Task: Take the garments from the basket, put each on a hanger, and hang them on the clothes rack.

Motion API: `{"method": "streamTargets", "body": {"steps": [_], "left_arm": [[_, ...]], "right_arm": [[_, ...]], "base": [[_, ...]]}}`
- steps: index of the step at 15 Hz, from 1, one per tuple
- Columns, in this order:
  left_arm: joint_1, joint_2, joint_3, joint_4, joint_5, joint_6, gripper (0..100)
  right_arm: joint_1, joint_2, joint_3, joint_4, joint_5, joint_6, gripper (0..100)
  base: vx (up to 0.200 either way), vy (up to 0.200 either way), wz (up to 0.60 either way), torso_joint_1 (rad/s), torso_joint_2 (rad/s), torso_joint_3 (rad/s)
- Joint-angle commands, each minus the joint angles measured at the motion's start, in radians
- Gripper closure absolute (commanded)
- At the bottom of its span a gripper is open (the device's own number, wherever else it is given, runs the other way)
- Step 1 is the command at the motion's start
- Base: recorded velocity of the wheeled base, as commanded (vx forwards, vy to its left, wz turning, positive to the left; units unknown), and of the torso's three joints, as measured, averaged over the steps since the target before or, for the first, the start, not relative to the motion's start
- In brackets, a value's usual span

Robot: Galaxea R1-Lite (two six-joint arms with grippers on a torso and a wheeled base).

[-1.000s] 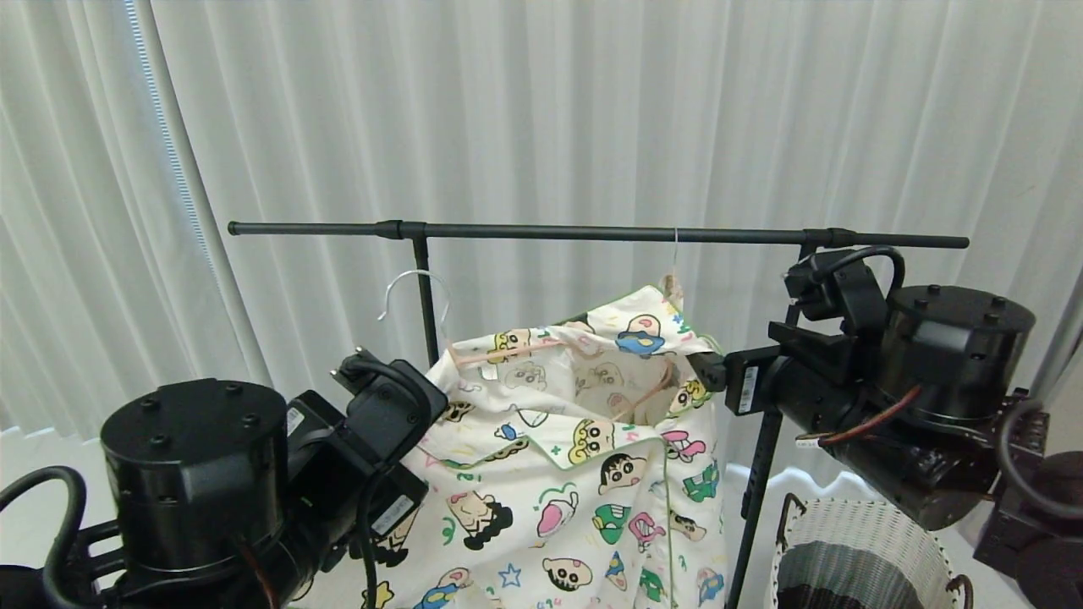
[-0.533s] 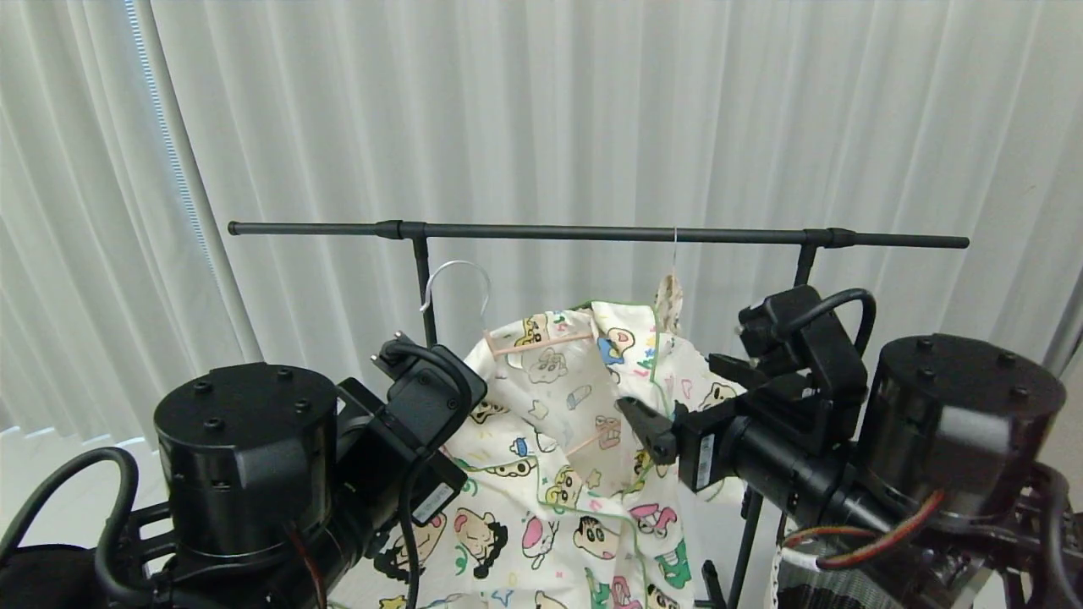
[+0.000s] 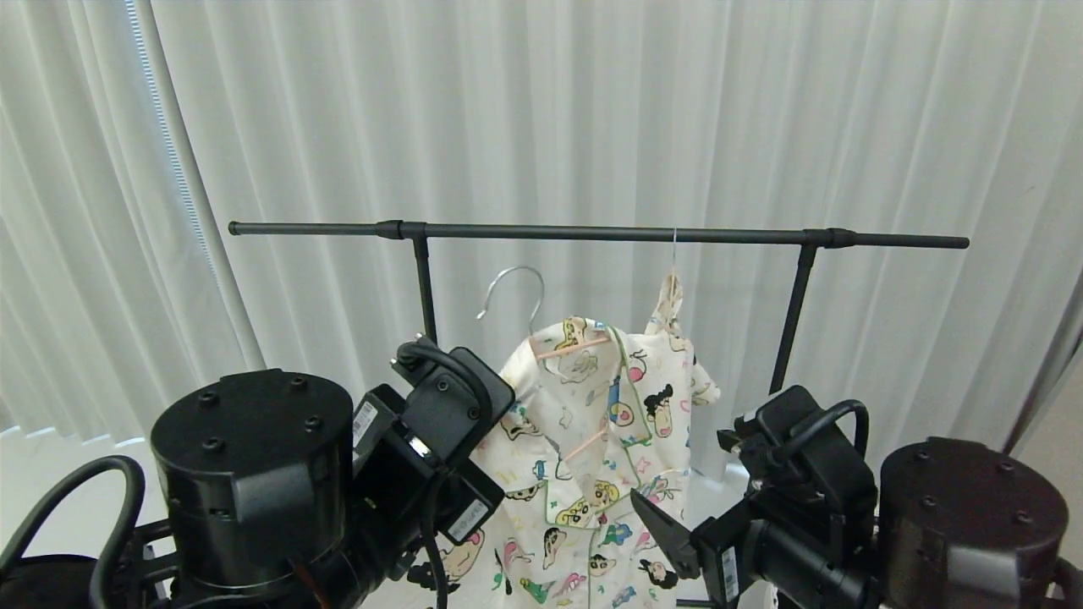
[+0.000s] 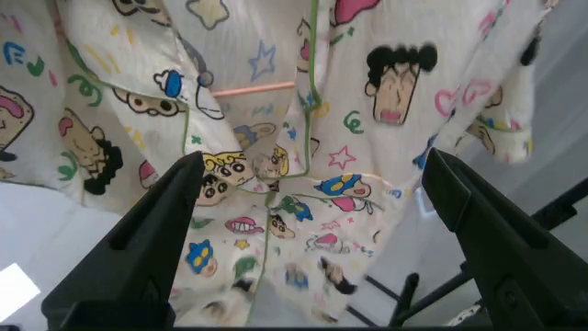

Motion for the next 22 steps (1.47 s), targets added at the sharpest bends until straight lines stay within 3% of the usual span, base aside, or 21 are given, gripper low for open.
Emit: {"method": "streamTargets", "body": {"steps": [1, 3, 7, 8, 12, 13, 16, 19, 22], "left_arm": [[-0.003, -0.006, 0.009, 0.000, -0.042, 0.001, 100], [0.005, 0.003, 0.020, 0.000, -0.176, -0.025, 100], [0.009, 0.014, 0.048, 0.000, -0.343, -0.061, 100], [0.009, -0.003, 0.058, -0.002, -0.427, -0.059, 100], [0.006, -0.052, 0.091, 0.000, -0.594, -0.057, 100], [0.003, -0.078, 0.121, 0.000, -0.653, -0.048, 100], [-0.058, -0.104, 0.149, 0.000, -0.668, -0.045, 100], [-0.123, -0.106, 0.146, 0.000, -0.665, -0.044, 100], [-0.129, -0.100, 0.144, 0.000, -0.662, -0.024, 100]], "right_arm": [[-0.063, -0.069, 0.077, 0.000, 0.027, -0.068, 0], [-0.150, -0.159, 0.123, 0.014, 0.170, -0.161, 0], [-0.290, -0.330, 0.083, 0.269, 0.432, -0.282, 0], [-0.327, -0.376, 0.046, 0.378, 0.529, -0.327, 0], [-0.340, -0.400, -0.098, 0.618, 0.701, -0.408, 0], [-0.340, -0.385, -0.139, 0.684, 0.765, -0.462, 0], [-0.330, -0.363, -0.184, 0.800, 0.856, -0.542, 0], [-0.275, -0.310, -0.261, 0.885, 0.905, -0.546, 0], [-0.212, -0.268, -0.284, 0.924, 0.915, -0.540, 0]], "base": [[0.000, 0.000, 0.00, 0.000, 0.00, 0.000], [0.000, 0.000, 0.00, 0.000, 0.00, 0.000], [0.000, 0.000, 0.00, 0.000, 0.00, 0.000], [0.000, 0.000, 0.00, 0.000, 0.00, 0.000], [0.000, 0.000, 0.00, 0.000, 0.00, 0.000], [0.000, 0.000, 0.00, 0.000, 0.00, 0.000], [0.000, 0.000, 0.00, 0.000, 0.00, 0.000], [0.000, 0.000, 0.00, 0.000, 0.00, 0.000], [0.000, 0.000, 0.00, 0.000, 0.00, 0.000]]}}
